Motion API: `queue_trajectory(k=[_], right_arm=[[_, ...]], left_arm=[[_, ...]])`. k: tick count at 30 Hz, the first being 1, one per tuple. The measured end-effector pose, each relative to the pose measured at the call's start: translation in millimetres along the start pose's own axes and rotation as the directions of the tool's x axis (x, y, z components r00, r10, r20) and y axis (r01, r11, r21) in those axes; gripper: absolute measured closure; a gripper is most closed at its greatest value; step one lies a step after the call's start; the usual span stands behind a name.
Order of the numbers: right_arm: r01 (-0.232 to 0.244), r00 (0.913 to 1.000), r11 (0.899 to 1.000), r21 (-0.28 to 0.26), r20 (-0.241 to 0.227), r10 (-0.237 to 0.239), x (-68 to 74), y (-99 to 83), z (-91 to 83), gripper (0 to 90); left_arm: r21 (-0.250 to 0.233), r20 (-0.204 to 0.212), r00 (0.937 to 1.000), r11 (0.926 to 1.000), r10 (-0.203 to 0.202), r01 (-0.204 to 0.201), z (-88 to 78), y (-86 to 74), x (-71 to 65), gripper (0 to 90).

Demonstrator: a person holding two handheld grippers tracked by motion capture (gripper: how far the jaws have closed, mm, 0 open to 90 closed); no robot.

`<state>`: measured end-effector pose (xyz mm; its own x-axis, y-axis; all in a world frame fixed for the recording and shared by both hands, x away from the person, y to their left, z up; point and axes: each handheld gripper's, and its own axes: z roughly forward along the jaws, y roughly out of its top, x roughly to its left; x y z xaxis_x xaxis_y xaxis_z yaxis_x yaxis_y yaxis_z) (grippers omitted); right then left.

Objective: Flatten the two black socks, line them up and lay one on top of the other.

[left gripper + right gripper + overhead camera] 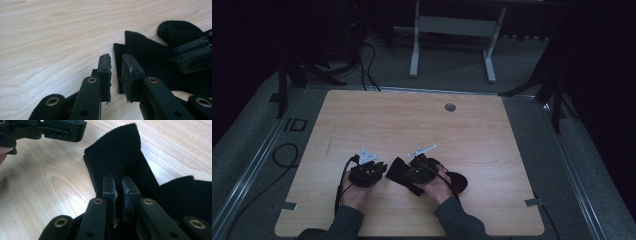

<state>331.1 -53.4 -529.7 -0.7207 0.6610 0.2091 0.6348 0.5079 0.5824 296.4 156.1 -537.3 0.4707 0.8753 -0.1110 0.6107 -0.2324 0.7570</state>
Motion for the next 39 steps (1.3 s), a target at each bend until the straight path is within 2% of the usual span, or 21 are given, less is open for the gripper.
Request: queue_trajectory(k=[2,3,7,12,15,20,21,23,25,30,31,32,33,34,37,38,39], right_arm=[[0.002,1.0000,1.000,0.006,0.001,-0.002,0.2,-0.8,1.2,82.8],[0.003,1.0000,1.000,0.010,0.002,-0.003,0.6,-1.5,2.9,82.7],[0.010,0.9999,1.000,0.017,0.008,-0.010,1.2,-3.1,5.4,82.7],[0.014,0.9999,1.000,0.020,0.009,-0.014,1.4,-3.9,7.2,82.7],[0.023,0.9997,0.999,0.030,0.011,-0.023,1.8,-4.4,9.5,82.7],[0.030,0.9995,0.999,0.034,0.012,-0.030,2.8,-4.5,9.8,80.8],[0.042,0.9991,0.999,0.031,0.006,-0.042,3.3,-4.6,9.1,77.0],[0.041,0.9991,0.999,0.025,0.003,-0.041,4.2,-4.4,8.0,75.6],[0.054,0.9986,0.999,-0.004,-0.003,-0.054,5.6,-3.7,1.4,71.3],[0.063,0.9980,0.997,-0.047,0.011,-0.063,3.8,-0.9,-13.5,68.9],[0.057,0.9982,0.996,-0.072,0.021,-0.056,-1.2,1.0,-23.0,68.2],[0.057,0.9982,0.996,-0.072,0.021,-0.056,-1.2,1.0,-23.0,68.2],[0.047,0.9985,0.995,-0.091,0.031,-0.045,-8.3,2.4,-31.8,68.0],[0.047,0.9985,0.995,-0.091,0.031,-0.045,-8.3,2.4,-31.8,68.0],[0.021,0.9986,0.992,-0.126,0.051,-0.014,-23.7,1.4,-48.0,66.9],[0.021,0.9986,0.992,-0.126,0.051,-0.014,-23.7,1.4,-48.0,66.9],[0.002,0.9977,0.991,-0.137,0.068,0.007,-31.9,-0.6,-54.8,67.0]], left_arm=[[0.003,0.014,0.9998,0.9999,0.015,-0.015,1.8,0.0,-3.0,77.4],[0.007,0.029,0.9987,0.9991,0.043,-0.043,3.9,0.2,-6.5,77.2],[0.008,0.044,0.9963,0.9972,0.073,-0.074,8.4,0.9,-12.0,77.3],[0.035,0.049,0.9944,0.9948,0.094,-0.096,17.3,0.8,-15.5,78.3],[0.064,0.043,0.9916,0.9902,0.122,-0.124,23.3,0.1,-19.0,78.8],[0.081,0.041,0.9905,0.9877,0.131,-0.134,25.7,-0.2,-19.5,80.0],[0.085,0.039,0.9905,0.9872,0.132,-0.135,25.8,-0.3,-20.1,80.1],[0.085,0.036,0.9904,0.9870,0.134,-0.136,25.9,-0.5,-20.5,80.2],[0.085,0.037,0.9904,0.9871,0.133,-0.136,25.9,-0.7,-20.4,80.2],[0.084,0.037,0.9908,0.9877,0.130,-0.132,25.9,-0.8,-20.6,80.2],[0.084,0.036,0.9906,0.9874,0.132,-0.134,25.9,-0.9,-20.8,80.2],[0.084,0.036,0.9906,0.9874,0.132,-0.134,25.9,-0.9,-20.8,80.2],[0.083,0.035,0.9907,0.9875,0.132,-0.134,25.9,-0.9,-20.8,80.1],[0.083,0.035,0.9907,0.9875,0.132,-0.134,25.9,-0.9,-20.8,80.1],[0.083,0.035,0.9909,0.9877,0.130,-0.133,25.9,-1.1,-21.1,80.1],[0.083,0.034,0.9907,0.9874,0.132,-0.134,25.9,-1.1,-21.3,80.1],[0.083,0.033,0.9903,0.9870,0.135,-0.138,25.9,-1.2,-21.5,80.0]])
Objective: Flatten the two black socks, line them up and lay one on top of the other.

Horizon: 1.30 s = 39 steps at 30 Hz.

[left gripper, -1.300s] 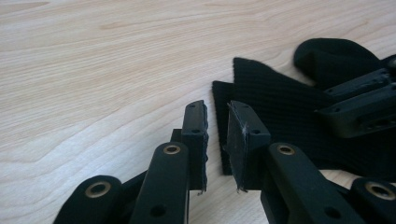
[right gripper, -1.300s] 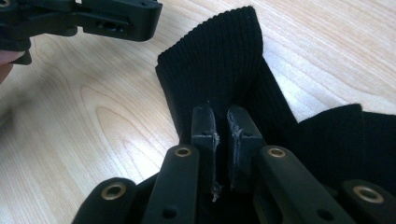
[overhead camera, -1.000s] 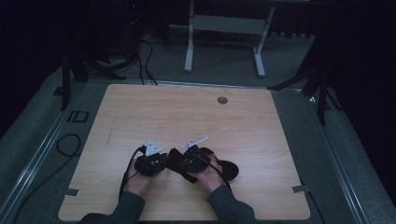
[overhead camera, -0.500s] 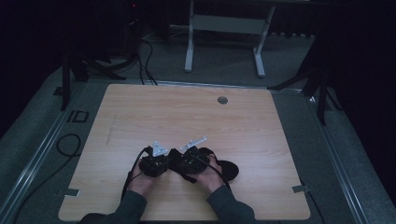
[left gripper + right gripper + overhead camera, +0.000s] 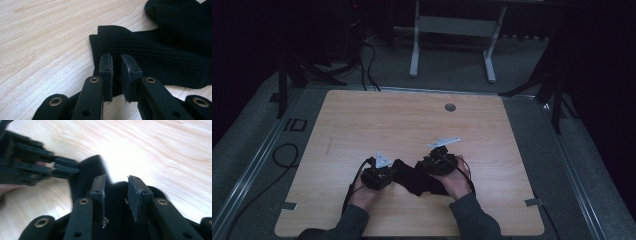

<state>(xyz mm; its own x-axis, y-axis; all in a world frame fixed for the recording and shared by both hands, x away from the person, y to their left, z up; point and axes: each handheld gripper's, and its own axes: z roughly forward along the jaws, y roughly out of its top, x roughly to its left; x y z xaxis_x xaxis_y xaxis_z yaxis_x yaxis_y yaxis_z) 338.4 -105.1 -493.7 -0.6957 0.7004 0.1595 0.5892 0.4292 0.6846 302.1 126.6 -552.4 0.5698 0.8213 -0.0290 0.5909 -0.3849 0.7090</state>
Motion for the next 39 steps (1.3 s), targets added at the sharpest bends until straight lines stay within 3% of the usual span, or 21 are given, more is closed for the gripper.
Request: queue_trajectory(k=[8,24,34,35,39], right_arm=[[-0.061,0.9947,0.998,0.011,0.084,0.060,-31.8,-11.5,-6.6,67.6],[-0.135,0.9817,0.986,0.094,0.148,0.120,-58.5,-29.3,22.6,67.0],[-0.124,0.9798,0.985,0.119,0.171,0.103,-59.1,-28.2,30.9,65.5],[-0.095,0.9786,0.987,0.129,0.194,0.069,-55.7,-27.5,32.2,66.5],[-0.070,0.9752,0.988,0.140,0.218,0.039,-51.3,-26.8,33.5,68.6]], left_arm=[[-0.001,-0.005,1.0000,1.0000,0.002,-0.002,0.1,-0.2,-0.9,79.7],[0.000,-0.009,0.9999,1.0000,0.005,-0.005,0.2,-0.7,-2.6,79.5],[0.000,-0.013,0.9999,1.0000,0.006,-0.006,0.2,-0.7,-3.2,79.4],[0.000,-0.014,0.9999,1.0000,0.007,-0.007,0.2,-0.7,-3.3,79.4],[0.000,-0.015,0.9998,1.0000,0.009,-0.009,0.2,-0.8,-3.7,79.2]])
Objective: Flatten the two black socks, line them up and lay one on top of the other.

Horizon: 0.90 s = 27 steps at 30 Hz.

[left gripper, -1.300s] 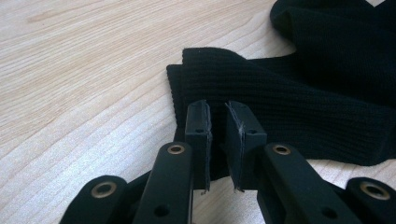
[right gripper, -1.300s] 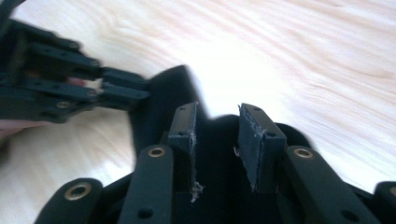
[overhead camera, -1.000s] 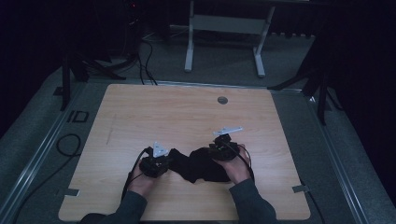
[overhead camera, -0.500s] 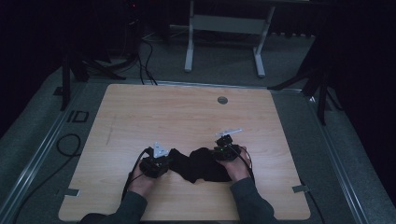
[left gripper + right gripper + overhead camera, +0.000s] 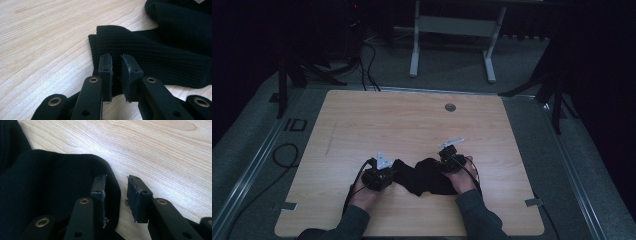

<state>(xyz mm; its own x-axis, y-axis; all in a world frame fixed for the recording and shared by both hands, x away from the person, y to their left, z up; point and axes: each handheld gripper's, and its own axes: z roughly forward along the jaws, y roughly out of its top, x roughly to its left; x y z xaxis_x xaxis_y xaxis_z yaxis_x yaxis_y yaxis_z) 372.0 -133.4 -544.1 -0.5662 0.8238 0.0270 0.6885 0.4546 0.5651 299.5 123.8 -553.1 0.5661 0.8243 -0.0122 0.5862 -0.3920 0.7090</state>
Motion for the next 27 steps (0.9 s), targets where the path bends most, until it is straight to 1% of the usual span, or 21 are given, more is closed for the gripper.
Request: queue_trajectory(k=[4,8,11,12,13,16,18,20,22,27], right_arm=[[0.012,0.9999,1.000,0.004,0.006,-0.012,2.3,0.6,0.3,71.3],[0.015,0.9999,1.000,0.007,-0.003,-0.015,1.9,1.4,0.4,76.1],[0.010,0.9998,1.000,0.014,-0.018,-0.009,2.5,2.2,0.5,81.5],[0.010,0.9998,1.000,0.014,-0.018,-0.009,2.5,2.2,0.5,81.5],[0.002,0.9996,1.000,0.014,-0.029,-0.001,2.2,2.2,0.6,83.2],[0.003,0.9996,1.000,0.012,-0.028,-0.003,2.6,1.3,-0.1,84.3],[0.006,0.9998,1.000,0.003,-0.019,-0.006,4.6,-0.3,-1.8,84.9],[0.021,0.9997,1.000,-0.010,-0.012,-0.021,7.3,-2.4,-5.1,85.1],[0.026,0.9996,0.999,-0.019,-0.013,-0.026,9.5,-3.4,-9.3,85.2],[0.027,0.9994,0.997,-0.066,-0.021,-0.029,11.7,-5.0,-25.5,85.6]], left_arm=[[-0.001,-0.001,1.0000,1.0000,-0.001,0.001,0.0,-0.1,-0.2,79.1],[-0.001,-0.001,1.0000,1.0000,-0.001,0.001,0.1,-0.2,-0.4,79.1],[-0.001,0.000,1.0000,1.0000,-0.002,0.002,0.1,-0.2,-0.3,79.0],[-0.001,0.000,1.0000,1.0000,-0.002,0.002,0.1,-0.2,-0.3,79.0],[-0.001,0.000,1.0000,1.0000,-0.002,0.002,0.1,-0.2,-0.3,79.0],[-0.001,0.001,1.0000,1.0000,-0.002,0.002,0.1,-0.3,-0.2,78.9],[-0.002,0.002,1.0000,1.0000,-0.003,0.003,0.1,-0.3,0.0,78.9],[-0.001,0.003,1.0000,1.0000,-0.004,0.004,0.0,-0.4,-0.1,78.6],[0.000,0.004,1.0000,1.0000,-0.004,0.004,-0.1,-0.5,-0.1,78.5],[-0.002,0.006,1.0000,1.0000,-0.007,0.007,0.0,-0.5,0.0,78.4]])
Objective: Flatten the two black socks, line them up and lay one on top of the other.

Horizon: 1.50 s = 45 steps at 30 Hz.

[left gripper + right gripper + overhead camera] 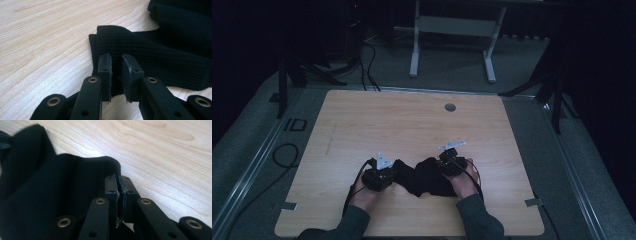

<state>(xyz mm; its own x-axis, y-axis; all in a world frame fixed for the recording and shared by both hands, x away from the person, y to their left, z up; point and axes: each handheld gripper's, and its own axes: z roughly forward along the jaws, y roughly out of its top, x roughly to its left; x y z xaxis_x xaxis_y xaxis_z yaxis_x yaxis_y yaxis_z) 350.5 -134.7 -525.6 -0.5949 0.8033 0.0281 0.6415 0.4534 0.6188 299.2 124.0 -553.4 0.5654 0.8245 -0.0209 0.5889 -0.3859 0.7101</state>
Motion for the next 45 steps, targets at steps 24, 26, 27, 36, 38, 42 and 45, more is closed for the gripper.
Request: queue_trajectory(k=[24,26,27,36,38,42,45], right_arm=[[-0.037,0.9993,0.991,-0.130,0.004,0.038,0.2,-28.0,-74.3,85.8],[-0.043,0.9989,0.990,-0.137,0.009,0.045,-2.0,-30.9,-79.2,85.7],[-0.048,0.9987,0.989,-0.138,0.009,0.050,-2.7,-32.3,-81.5,85.7],[-0.091,0.9951,0.985,-0.145,0.026,0.096,-14.6,-43.7,-91.7,85.7],[-0.098,0.9943,0.985,-0.140,0.027,0.103,-17.1,-46.9,-92.3,85.7],[-0.127,0.9911,0.983,-0.132,0.023,0.131,-23.2,-53.9,-93.1,85.7],[-0.136,0.9900,0.983,-0.119,0.020,0.139,-25.8,-57.6,-90.3,85.6]], left_arm=[[-0.002,0.000,1.0000,1.0000,-0.005,0.005,-0.3,-0.7,-0.8,78.4],[-0.002,0.000,1.0000,1.0000,-0.004,0.004,-0.3,-0.7,-0.8,78.4],[-0.001,0.000,1.0000,1.0000,-0.004,0.004,-0.3,-0.7,-0.8,78.5],[0.000,0.002,1.0000,1.0000,-0.003,0.003,-0.3,-0.6,-0.9,78.4],[0.001,0.003,1.0000,1.0000,-0.003,0.003,-0.3,-0.6,-1.1,78.5],[-0.002,0.009,1.0000,1.0000,-0.002,0.002,0.1,-0.6,-2.2,78.5],[-0.001,0.009,1.0000,1.0000,0.002,-0.002,0.2,-0.4,-3.0,78.4]])
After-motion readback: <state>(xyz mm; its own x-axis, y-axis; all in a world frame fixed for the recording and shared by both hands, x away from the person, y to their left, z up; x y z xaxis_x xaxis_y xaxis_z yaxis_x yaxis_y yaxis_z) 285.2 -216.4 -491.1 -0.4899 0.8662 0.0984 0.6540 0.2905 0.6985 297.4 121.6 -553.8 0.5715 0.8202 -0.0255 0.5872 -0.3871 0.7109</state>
